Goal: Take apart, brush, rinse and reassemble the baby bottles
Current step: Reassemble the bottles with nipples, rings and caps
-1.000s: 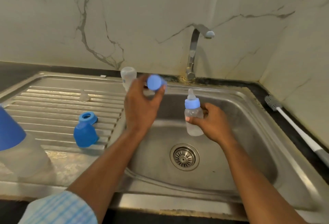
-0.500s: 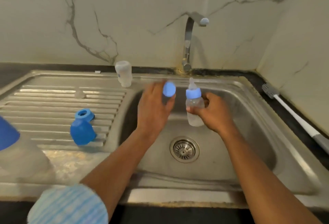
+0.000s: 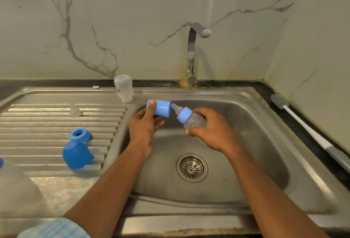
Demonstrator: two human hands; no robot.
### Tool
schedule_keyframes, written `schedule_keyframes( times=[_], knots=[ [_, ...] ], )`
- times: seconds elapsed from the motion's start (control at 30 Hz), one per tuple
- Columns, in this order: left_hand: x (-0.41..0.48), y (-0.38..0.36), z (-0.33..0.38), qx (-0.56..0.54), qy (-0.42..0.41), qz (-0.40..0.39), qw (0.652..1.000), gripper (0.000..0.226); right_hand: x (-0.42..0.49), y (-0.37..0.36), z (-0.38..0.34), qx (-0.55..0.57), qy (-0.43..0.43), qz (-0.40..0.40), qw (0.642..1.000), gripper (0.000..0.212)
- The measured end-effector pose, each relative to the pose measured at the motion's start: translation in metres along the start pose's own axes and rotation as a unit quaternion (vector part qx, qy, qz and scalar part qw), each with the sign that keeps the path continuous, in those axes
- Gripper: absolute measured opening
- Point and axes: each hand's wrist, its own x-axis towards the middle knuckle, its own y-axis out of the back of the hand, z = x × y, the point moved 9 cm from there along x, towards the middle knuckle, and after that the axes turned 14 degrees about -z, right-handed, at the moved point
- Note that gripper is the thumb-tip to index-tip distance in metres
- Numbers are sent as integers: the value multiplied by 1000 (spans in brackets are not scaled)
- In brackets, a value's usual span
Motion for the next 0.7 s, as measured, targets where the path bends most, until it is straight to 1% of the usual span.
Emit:
schedule_keyframes(
  times=[0.13,0.3,0.47,0.53,0.57,0.63,0.7],
  knots=[
    [2,-3,-3,6,-2,-16,1000,21,0,0,-2,-19,4,-5,1000,55],
    [2,-11,-4,51,-9,-51,997,34,-3,0,-12,-53,12,-6,999,60],
    [0,-20,-1,62,-10,-108,992,41,-8,7,-21,-96,14,6,995,63],
    [0,-22,1,66,-12,-128,990,50,-9,7,-21,-105,11,3,994,71],
    [-1,-22,2,65,-15,-136,988,50,-10,7,-21,-104,9,-2,995,74],
    [-1,-24,6,52,-23,-149,987,47,-12,5,-23,-81,15,-16,996,69],
    [-2,-28,9,41,-28,-165,985,46,-15,5,-25,-40,22,-32,998,58]
  ],
)
